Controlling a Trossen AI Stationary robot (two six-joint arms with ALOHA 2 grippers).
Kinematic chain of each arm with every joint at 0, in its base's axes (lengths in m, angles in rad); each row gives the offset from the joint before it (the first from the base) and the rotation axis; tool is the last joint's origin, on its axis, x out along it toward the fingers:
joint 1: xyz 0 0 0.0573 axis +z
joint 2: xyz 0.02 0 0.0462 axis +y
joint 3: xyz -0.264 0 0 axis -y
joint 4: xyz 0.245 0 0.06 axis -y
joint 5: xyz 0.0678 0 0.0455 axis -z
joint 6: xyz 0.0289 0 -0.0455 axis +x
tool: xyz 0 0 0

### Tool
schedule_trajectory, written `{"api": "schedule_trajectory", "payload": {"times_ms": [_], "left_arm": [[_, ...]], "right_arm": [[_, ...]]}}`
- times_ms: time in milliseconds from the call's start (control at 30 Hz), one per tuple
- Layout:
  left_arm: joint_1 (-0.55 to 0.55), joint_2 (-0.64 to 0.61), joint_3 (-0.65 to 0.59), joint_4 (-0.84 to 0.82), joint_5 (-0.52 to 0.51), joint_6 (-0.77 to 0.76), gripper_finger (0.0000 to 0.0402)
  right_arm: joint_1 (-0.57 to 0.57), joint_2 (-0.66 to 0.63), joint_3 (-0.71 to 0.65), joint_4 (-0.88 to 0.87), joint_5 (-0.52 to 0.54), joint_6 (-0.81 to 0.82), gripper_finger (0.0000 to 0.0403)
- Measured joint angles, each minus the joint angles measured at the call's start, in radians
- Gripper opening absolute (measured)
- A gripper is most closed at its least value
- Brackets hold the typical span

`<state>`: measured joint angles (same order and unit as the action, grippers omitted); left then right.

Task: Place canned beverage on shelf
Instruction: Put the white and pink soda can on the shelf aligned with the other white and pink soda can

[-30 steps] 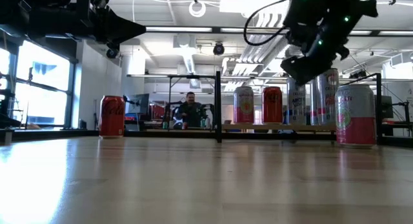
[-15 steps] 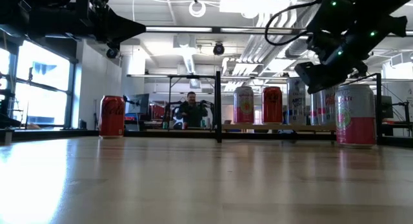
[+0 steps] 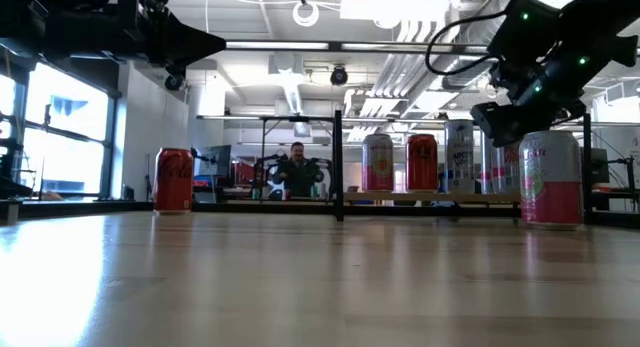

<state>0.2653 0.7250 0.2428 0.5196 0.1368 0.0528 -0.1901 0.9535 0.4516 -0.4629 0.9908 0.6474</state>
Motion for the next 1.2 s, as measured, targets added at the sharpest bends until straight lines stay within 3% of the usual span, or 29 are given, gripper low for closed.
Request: {"api": "schedule_trajectory", "payload": {"times_ms": [467, 733, 867, 1200], "left_arm": [[0.000, 0.000, 0.000, 0.000, 0.000, 0.000, 0.0000], [0.000, 0.000, 0.000, 0.000, 0.000, 0.000, 0.0000], [0.000, 0.000, 0.000, 0.000, 0.000, 0.000, 0.0000], [0.000, 0.000, 0.000, 0.000, 0.000, 0.000, 0.0000]], "right_arm": [[-0.108, 0.000, -0.010, 0.015, -0.013, -0.041, 0.0000], [-0.089, 0.000, -0.010, 0.077, -0.132, -0.100, 0.0000], [-0.082, 0.000, -0.009, 0.117, -0.127, -0.153, 0.0000], [-0.194, 0.000, -0.009, 0.105, -0.119, -0.188, 0.0000]]}}
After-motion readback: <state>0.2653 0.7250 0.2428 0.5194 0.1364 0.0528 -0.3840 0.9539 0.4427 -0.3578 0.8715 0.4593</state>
